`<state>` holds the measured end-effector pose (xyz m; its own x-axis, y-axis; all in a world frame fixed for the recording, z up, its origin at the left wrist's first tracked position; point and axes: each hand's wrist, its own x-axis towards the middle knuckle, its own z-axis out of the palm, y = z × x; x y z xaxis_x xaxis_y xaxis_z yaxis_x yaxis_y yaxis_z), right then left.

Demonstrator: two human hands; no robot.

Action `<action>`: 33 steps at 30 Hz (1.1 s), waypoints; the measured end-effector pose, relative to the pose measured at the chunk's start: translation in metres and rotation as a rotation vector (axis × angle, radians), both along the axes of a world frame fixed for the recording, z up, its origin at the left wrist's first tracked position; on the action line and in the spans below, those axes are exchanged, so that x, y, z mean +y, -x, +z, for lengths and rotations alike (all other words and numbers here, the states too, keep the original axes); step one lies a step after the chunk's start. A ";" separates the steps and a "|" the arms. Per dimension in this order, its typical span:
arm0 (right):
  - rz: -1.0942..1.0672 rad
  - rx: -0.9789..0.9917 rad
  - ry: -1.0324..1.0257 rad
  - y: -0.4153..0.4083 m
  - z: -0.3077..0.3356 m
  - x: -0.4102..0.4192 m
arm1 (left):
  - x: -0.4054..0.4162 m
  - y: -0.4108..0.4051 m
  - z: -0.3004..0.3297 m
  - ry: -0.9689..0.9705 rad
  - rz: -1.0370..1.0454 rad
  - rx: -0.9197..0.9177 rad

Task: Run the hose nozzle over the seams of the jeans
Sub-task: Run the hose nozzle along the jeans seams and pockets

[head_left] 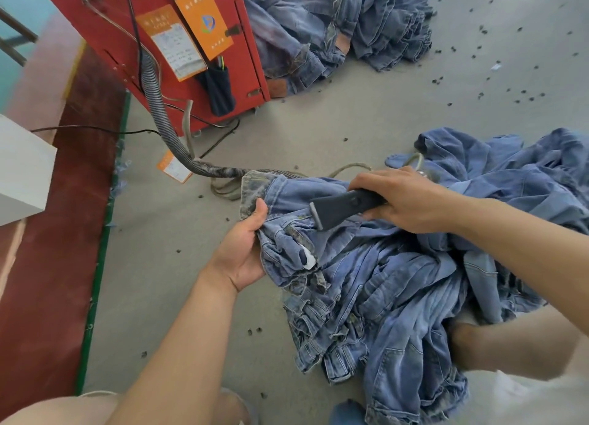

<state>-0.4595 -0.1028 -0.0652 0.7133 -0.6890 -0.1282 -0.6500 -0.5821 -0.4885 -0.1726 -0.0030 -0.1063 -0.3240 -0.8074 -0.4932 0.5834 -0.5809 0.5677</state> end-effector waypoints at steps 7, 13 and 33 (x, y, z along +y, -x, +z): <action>-0.017 -0.123 -0.009 -0.009 0.016 -0.004 | 0.002 0.001 0.006 0.023 -0.028 -0.025; 0.042 0.053 0.041 -0.006 0.012 -0.002 | 0.003 0.004 0.007 0.014 -0.038 -0.023; -0.001 -0.166 -0.023 -0.025 0.031 -0.001 | 0.004 -0.002 0.004 -0.019 -0.073 -0.074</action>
<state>-0.4348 -0.1038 -0.0344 0.7251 -0.6882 -0.0242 -0.5598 -0.5687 -0.6026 -0.1711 0.0011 -0.1019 -0.3438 -0.7733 -0.5327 0.4957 -0.6312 0.5965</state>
